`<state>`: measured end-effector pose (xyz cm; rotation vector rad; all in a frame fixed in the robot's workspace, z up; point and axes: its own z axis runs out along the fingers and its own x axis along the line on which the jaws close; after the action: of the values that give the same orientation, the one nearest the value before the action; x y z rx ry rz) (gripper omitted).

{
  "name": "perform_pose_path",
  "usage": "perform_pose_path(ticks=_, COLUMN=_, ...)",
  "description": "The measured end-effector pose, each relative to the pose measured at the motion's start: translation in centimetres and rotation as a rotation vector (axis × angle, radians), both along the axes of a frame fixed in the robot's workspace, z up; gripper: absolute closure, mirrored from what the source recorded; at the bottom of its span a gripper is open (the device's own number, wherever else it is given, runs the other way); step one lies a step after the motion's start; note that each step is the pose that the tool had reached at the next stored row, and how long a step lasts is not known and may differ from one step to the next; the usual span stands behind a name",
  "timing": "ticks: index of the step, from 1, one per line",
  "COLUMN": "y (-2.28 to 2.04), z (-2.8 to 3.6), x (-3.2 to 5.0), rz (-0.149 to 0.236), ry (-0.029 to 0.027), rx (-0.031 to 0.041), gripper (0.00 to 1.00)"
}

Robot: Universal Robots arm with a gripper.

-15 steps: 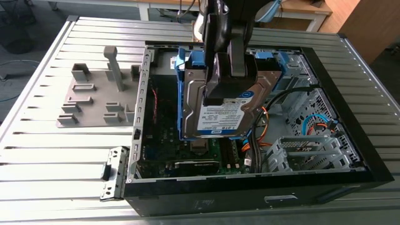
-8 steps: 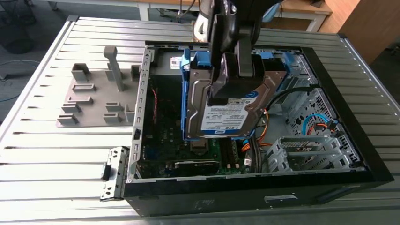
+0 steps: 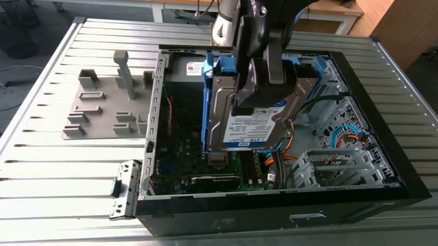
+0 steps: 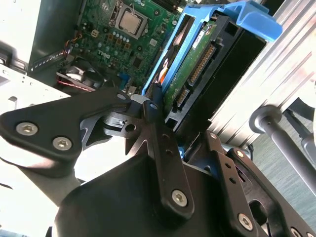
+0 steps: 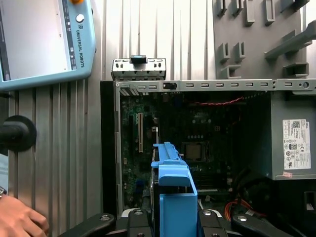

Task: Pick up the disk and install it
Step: 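Pick up the disk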

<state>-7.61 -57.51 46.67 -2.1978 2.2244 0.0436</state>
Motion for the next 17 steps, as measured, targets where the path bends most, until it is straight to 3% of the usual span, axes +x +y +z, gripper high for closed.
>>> perform_pose_path(ticks=17, y=0.0, z=0.0, x=0.93, rz=0.0, ry=0.0, rx=0.0, gripper=0.64)
